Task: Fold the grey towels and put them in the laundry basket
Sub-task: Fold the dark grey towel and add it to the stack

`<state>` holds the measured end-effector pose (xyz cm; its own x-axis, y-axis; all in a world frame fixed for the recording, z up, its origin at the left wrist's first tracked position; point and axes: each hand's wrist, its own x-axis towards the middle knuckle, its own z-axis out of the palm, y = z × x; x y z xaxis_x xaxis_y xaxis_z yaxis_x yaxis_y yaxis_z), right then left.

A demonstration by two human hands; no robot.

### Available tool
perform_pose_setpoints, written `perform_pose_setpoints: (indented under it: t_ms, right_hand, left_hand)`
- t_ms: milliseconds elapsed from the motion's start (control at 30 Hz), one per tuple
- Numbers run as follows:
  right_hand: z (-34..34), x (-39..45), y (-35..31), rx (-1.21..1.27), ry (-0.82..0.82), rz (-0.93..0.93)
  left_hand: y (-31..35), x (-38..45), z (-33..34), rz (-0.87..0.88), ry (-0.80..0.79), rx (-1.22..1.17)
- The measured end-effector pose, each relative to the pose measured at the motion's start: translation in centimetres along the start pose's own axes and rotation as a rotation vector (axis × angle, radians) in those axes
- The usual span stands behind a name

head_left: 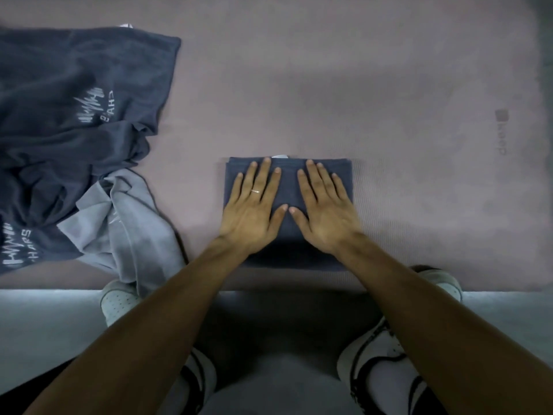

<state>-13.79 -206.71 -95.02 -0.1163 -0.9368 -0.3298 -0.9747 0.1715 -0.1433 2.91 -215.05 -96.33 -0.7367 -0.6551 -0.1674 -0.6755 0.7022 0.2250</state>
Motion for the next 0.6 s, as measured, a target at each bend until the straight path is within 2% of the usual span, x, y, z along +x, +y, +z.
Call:
perform_pose_setpoints:
  t_ms: [67, 200, 233, 333, 400, 600]
  right_hand:
    - [-0.4, -0.2, 1.1, -0.013, -0.024, 0.062]
    - [-1.8, -2.1, 2.1, -0.046, -0.154, 0.231]
    - [-1.9, -2.7, 1.8, -0.065, -0.164, 0.212]
    - [-1.5, -5.7, 0.5, -0.06, -0.161, 0.024]
    - [-0.7, -8.0, 0.1, -0.064, -0.219, -0.064]
    - [0.7, -11.4, -0.3, -0.074, -0.218, 0.092]
  left_hand:
    - [-0.3, 0.4, 0.3, -0.039, 0.007, -0.014]
    - [0.0, -0.2, -0.4, -0.342, 0.038, -0.034]
    - [0.1, -1.0, -0.6, -0.319, 0.034, -0.023]
    - [0.6, -5.3, -0.4, 0.047, -0.018, 0.041]
    - [0.5, -8.5, 0.1, 0.203, -0.08, 0.087]
    - [-1.0, -11.8, -0.2, 0.128, -0.155, 0.153]
